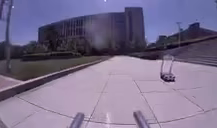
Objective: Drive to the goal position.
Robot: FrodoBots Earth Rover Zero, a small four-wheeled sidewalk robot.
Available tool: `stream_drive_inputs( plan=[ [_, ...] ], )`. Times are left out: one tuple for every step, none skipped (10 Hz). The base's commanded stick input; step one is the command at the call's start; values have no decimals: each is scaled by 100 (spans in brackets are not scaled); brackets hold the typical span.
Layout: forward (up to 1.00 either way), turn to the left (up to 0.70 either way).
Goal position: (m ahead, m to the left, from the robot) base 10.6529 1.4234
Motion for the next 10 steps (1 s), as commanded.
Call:
stream_drive_inputs(
  plan=[
    [100, 0],
    [100, 0],
    [100, 0],
    [100, 0],
    [100, 18],
    [100, 27],
    [100, 0],
    [100, 0],
    [100, 0],
    [100, 0]
  ],
)
